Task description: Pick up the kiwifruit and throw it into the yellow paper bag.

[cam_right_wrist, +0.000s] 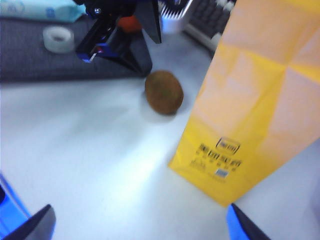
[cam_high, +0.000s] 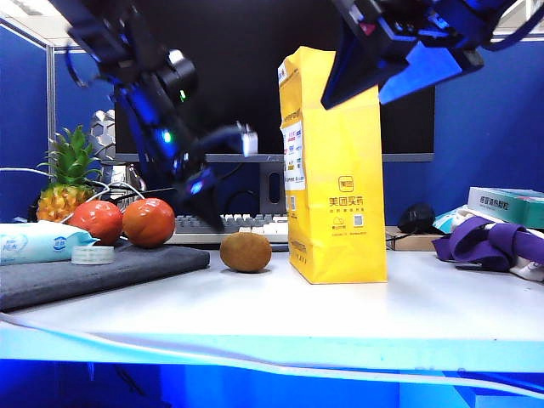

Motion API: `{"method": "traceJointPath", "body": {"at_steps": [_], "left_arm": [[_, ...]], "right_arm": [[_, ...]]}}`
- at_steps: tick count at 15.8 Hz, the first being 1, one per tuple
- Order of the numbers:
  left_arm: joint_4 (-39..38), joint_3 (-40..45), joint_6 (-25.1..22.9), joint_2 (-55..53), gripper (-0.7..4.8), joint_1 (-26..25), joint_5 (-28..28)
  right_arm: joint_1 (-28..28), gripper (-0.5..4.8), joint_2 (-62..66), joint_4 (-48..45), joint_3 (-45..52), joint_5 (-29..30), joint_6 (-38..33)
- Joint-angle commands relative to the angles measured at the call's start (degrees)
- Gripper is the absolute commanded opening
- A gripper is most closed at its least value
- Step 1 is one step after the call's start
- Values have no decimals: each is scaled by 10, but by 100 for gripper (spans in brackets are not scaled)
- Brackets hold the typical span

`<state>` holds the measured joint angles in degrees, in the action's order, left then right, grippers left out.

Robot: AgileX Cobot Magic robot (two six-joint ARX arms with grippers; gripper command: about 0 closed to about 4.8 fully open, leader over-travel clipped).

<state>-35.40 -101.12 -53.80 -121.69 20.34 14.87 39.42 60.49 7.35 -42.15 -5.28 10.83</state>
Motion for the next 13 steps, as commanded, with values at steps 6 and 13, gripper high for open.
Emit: {"method": "traceJointPath", "body": {"at_steps": [6,13], "left_arm": [[-10,-10,-135,-14,377,7,59],[58,-10,-128,-67,375,25,42]], "right_arm": [[0,479,43,4,-3,14,1],[0,479,67,-59,-3,39,1]]}}
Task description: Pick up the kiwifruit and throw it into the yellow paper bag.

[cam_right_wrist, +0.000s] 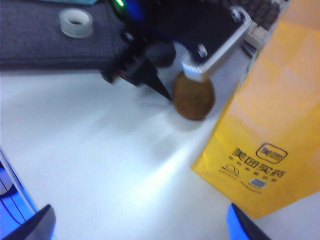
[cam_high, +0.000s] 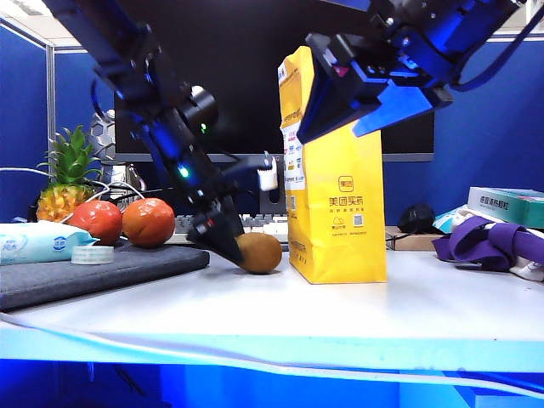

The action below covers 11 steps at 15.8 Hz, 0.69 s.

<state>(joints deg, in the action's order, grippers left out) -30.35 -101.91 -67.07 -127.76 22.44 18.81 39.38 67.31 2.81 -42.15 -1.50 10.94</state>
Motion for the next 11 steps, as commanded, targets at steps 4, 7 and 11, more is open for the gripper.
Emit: {"method": "traceJointPath", "body": {"at_steps": [4,7,11], "left_arm": [[47,-3,54,-10,240,20,20],[46,-3,89,-9,110,28,31],[22,-3,107,-7,388,45,29]], "right_arm": [[0,479,-1,-14,-3,1,0],[0,479,-1,-12,-3,1,0],[0,479,-1,8,-3,1,-3]]}}
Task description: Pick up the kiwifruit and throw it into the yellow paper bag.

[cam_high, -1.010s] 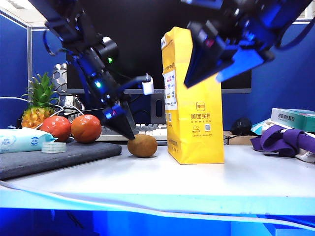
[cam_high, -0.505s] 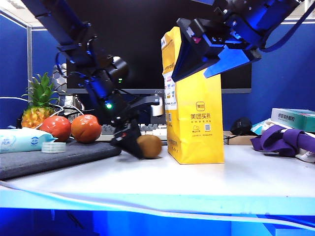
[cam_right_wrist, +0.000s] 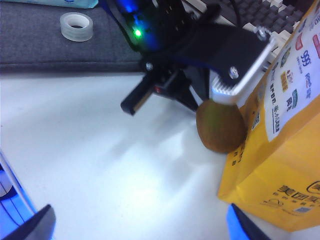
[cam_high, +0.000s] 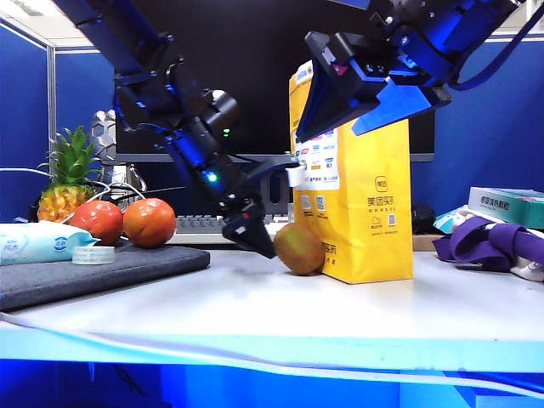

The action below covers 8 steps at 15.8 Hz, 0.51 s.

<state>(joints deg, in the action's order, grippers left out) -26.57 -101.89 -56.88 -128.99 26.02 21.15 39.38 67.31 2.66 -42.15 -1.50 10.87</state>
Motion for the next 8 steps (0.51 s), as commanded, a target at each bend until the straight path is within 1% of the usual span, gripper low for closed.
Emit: {"method": "traceJointPath", "body": {"at_steps": [1,3,4,7,8], "left_arm": [[-17,-3,6,7,479,17,-8],[-12,-3,-11,7,479,37,-76],[-13,-3,-17,7,479,46,-92],[-47,-3,-9,14,479,77,-66],[-54,-3,-7,18,479,85,-50]], "right_arm": [[0,479,-1,13,-3,1,-2],[0,479,-1,18,-3,2,-2],[0,479,-1,18,-3,2,-2],[0,479,-1,20,-3,1,-2],[0,479,-1,21,-3,1,-2]]}}
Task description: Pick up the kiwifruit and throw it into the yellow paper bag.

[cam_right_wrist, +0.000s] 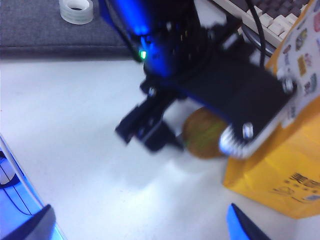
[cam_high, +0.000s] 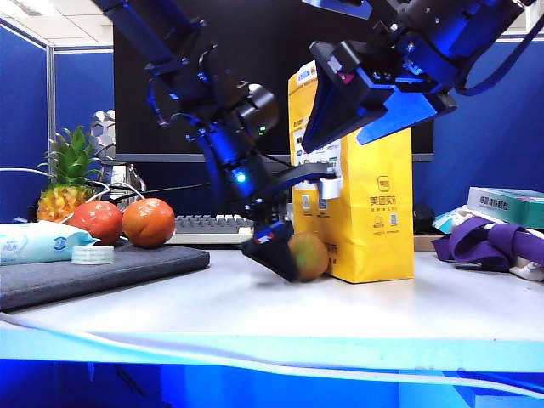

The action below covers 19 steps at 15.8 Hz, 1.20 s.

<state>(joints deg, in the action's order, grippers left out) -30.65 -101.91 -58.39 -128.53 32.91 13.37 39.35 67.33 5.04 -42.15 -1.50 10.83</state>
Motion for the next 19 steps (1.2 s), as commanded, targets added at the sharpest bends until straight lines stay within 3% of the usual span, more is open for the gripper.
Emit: {"method": "traceJointPath", "body": {"at_steps": [1,5,6,9,10,11,13,15,18,19], "left_arm": [[-16,-3,15,17,479,23,39],[-16,-3,33,23,479,33,39],[-32,-3,33,23,402,33,53],[-33,-3,39,23,386,33,96],[-31,-3,53,23,250,33,96],[-33,-3,61,23,198,33,97],[-38,-3,77,23,171,33,99],[-57,-3,79,23,86,33,98],[-127,-3,78,50,79,28,-24],[-148,-3,79,68,79,20,-32]], "right_arm": [[1,479,-2,-1,-3,1,-1],[1,479,-2,-1,-3,1,-1],[1,479,-2,-1,-3,1,-1],[1,479,-2,-1,-3,1,-1],[1,479,-2,-1,-3,1,-1],[1,479,-2,-1,-3,1,-1],[1,479,-2,-1,-3,1,-1],[1,479,-2,-1,-3,1,-1],[1,479,-2,-9,-3,1,2],[1,479,-5,-22,-3,1,8]]}}
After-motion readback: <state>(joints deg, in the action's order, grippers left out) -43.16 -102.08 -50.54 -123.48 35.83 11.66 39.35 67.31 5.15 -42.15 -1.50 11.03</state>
